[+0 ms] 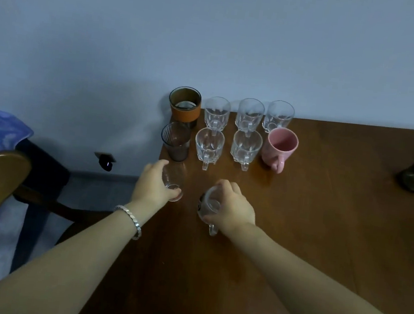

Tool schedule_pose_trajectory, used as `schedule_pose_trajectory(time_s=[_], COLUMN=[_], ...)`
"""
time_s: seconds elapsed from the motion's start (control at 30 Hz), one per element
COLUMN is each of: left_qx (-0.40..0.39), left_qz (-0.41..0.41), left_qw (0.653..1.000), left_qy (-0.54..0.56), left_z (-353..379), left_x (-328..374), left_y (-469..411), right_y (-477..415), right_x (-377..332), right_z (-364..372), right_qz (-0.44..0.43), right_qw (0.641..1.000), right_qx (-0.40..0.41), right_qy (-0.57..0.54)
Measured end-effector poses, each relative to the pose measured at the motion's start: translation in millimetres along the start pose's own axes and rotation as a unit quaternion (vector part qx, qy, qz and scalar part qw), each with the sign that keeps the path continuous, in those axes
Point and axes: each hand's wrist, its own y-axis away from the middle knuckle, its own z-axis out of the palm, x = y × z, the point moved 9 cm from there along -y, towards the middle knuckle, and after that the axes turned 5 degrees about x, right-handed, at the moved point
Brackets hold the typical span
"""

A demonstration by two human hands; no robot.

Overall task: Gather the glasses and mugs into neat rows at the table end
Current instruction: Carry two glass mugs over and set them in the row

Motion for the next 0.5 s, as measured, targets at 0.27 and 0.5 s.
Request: schedule_pose_trajectory(time_s=[0.27,0.5], left_qx=[0.001,-0.035], left_qz=[0.018,0.017], left_qw=[1.0,0.997], left_qy=[0.01,-0.066], left_z=[8,9], left_x=[-5,6], left_y=[-2,13], right_y=[-48,-3], right_x=[-38,-3], right_z=[14,2], right_qz=[-0.001,0.006], right_qw=[0.999,0.998], right_qx=[0.008,-0.041], right_qy=[0.044,0.043])
